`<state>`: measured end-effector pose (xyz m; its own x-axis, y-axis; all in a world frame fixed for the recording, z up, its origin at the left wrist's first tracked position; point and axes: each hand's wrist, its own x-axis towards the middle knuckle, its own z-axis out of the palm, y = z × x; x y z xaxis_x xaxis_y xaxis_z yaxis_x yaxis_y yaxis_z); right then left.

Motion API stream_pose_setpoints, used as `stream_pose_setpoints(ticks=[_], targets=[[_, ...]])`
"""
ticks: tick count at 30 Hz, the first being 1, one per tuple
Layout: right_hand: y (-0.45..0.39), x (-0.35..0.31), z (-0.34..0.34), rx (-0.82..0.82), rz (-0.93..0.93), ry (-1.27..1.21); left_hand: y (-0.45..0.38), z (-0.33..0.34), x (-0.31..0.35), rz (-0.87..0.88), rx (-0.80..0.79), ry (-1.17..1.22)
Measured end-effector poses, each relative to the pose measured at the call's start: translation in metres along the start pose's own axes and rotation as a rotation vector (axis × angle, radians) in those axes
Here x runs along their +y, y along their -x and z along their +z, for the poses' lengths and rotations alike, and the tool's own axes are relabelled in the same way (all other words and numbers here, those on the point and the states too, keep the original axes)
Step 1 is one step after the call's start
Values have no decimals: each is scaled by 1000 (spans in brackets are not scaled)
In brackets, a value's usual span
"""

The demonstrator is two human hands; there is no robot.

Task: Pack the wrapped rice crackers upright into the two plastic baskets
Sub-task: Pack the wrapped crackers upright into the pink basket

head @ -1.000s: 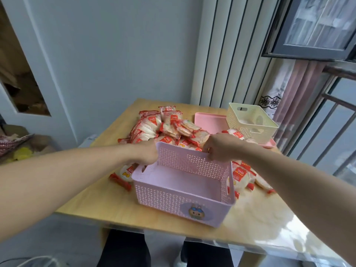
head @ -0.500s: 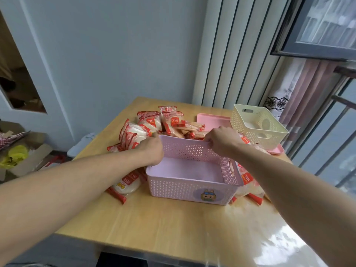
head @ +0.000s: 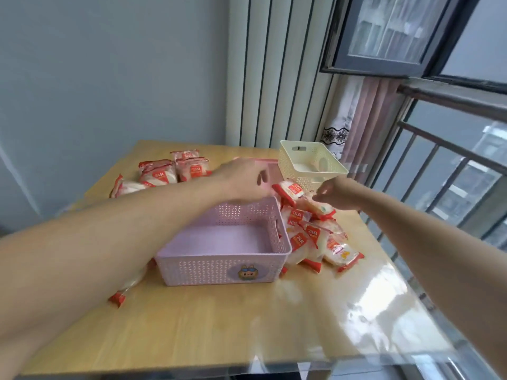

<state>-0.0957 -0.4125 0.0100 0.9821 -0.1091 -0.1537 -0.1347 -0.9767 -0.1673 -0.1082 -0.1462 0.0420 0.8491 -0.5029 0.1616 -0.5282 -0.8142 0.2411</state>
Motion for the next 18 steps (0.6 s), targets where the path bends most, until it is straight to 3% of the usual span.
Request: stream_pose_setpoints(ticks=[4,7,12,18], targets=[[24,26,3,-318,182,-167,-20,45,57,153,-292,-117],[36,28,17,-493,214,-248,-44,73,71,81,-473,-260],[26,25,54,-362,217,-154,-67,89,74,-14,-615,-492],[27,34,56,-367,313,-376,-69,86,80,-29,-628,-573]])
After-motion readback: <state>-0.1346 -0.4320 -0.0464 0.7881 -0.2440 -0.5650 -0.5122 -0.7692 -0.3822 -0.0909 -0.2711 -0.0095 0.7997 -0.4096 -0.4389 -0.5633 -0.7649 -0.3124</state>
